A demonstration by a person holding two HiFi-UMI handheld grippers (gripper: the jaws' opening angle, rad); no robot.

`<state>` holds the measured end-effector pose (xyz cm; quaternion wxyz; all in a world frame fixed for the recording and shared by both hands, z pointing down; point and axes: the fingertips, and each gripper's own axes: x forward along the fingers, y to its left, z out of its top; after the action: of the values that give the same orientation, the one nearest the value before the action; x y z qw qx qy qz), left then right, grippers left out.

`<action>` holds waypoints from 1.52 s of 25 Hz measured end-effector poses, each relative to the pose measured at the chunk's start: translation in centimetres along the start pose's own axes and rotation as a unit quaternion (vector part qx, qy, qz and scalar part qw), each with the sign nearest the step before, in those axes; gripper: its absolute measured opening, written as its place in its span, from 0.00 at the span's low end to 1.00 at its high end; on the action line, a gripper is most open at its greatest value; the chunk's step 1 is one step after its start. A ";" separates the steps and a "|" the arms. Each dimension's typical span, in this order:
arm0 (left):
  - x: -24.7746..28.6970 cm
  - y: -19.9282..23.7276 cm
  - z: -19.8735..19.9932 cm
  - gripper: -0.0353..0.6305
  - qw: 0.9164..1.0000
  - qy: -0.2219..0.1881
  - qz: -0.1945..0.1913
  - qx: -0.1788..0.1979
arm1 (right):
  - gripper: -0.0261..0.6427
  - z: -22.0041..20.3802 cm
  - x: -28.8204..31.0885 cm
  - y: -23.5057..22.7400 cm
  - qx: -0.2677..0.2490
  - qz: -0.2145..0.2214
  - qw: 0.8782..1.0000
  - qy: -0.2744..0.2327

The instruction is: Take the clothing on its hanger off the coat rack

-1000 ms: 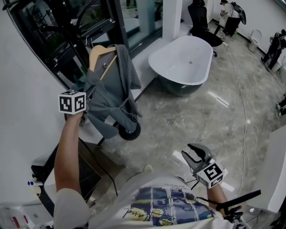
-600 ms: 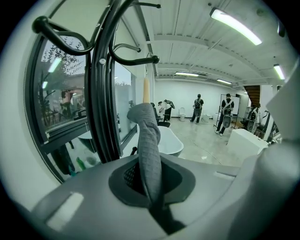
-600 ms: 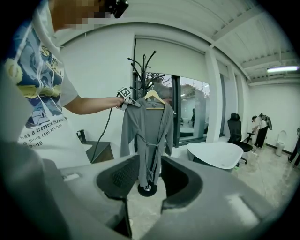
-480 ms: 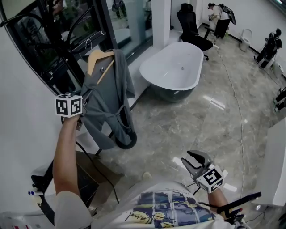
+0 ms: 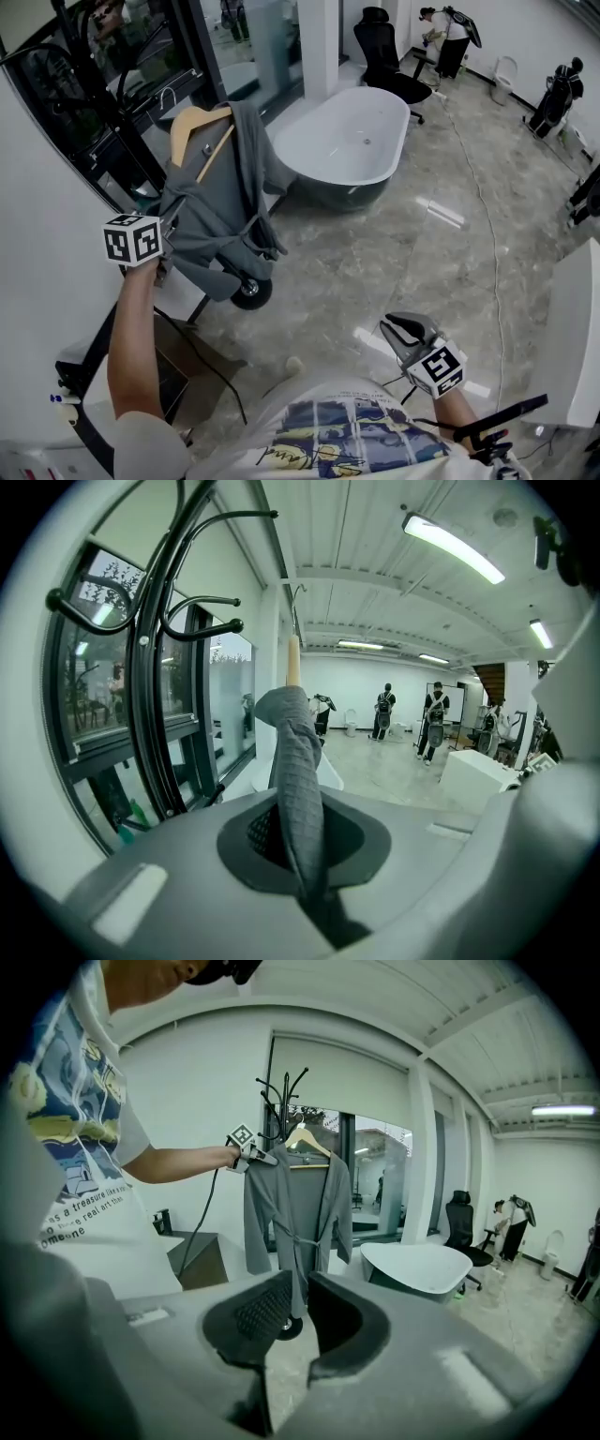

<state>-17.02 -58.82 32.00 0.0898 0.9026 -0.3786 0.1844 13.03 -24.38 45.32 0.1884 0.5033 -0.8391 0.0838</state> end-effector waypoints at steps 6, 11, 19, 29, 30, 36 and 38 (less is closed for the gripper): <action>-3.4 -5.9 -1.0 0.06 1.000 -0.010 -0.006 -0.006 | 0.04 -1.1 -1.6 -0.5 -0.022 0.030 0.999 -0.006; -6.7 -11.3 -2.9 0.06 1.000 -0.005 -0.012 -0.007 | 0.04 -1.7 -2.7 0.4 -0.029 0.072 0.997 -0.014; -12.0 -20.5 -7.1 0.06 1.000 -0.002 -0.018 0.000 | 0.04 -3.8 -5.1 2.4 -0.040 0.124 0.991 -0.004; -16.8 -28.3 -10.6 0.06 1.000 -0.002 -0.020 -0.005 | 0.04 -4.4 -5.0 3.0 -0.050 0.151 0.987 -0.002; -17.1 -28.9 -10.7 0.06 1.000 -0.004 -0.016 -0.004 | 0.04 -4.2 -4.8 3.1 -0.047 0.155 0.987 -0.005; -18.6 -32.6 -11.7 0.06 1.000 -0.011 -0.020 0.004 | 0.04 -3.9 -5.2 4.5 -0.044 0.172 0.984 -0.013; -18.8 -33.9 -11.8 0.06 1.000 -0.009 -0.027 0.010 | 0.04 -3.9 -5.5 4.7 -0.047 0.173 0.984 -0.013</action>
<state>-8.02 -19.40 34.48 0.0824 0.9150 -0.3530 0.1774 12.12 -16.36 46.91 0.1830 0.3421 -0.9191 0.0692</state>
